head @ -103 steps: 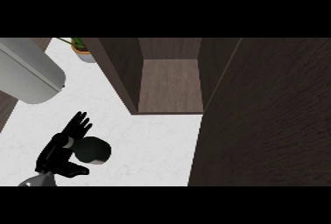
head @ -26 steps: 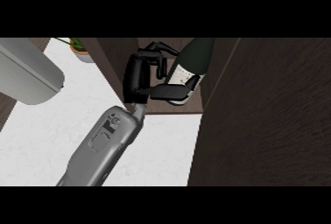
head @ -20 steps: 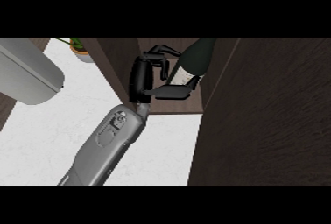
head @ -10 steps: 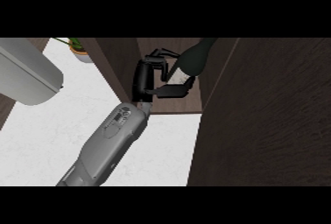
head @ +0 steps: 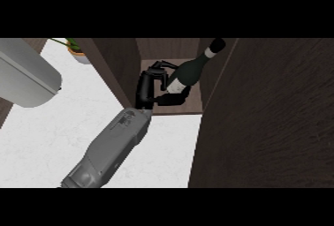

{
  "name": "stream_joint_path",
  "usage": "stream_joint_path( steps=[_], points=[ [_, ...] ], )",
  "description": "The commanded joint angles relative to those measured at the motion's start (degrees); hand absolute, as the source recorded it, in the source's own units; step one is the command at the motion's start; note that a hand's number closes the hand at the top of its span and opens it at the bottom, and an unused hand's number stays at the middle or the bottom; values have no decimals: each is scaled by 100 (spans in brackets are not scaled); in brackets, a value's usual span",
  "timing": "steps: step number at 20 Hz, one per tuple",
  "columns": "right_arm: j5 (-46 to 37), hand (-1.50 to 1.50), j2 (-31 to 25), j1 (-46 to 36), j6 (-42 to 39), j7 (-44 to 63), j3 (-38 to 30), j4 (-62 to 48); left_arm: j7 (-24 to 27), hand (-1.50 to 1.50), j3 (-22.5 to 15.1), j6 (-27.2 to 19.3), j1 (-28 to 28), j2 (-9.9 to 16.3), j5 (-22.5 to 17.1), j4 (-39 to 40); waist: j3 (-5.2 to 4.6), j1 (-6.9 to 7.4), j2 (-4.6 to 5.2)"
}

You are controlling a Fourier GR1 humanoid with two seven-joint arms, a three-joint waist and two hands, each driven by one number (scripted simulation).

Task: Pick up the wine, place it into the cabinet and close the cabinet

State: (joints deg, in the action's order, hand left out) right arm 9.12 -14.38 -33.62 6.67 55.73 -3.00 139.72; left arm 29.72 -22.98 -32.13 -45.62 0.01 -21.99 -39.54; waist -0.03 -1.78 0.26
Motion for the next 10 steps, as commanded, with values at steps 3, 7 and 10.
stream_joint_path(
  steps=[3,7,10],
  points=[
    [567,-150,-65,371,-47,478,-202,733,404,150,-230,-327,28,-1,-243,339,2,-2,-18],
    [211,-150,93,154,26,204,152,447,887,150,84,182,-336,-1,-710,1167,-3,-60,20],
    [342,-150,75,84,-32,66,-12,215,1100,150,273,166,-458,-1,-811,1227,-1,-1,9]
  ],
)
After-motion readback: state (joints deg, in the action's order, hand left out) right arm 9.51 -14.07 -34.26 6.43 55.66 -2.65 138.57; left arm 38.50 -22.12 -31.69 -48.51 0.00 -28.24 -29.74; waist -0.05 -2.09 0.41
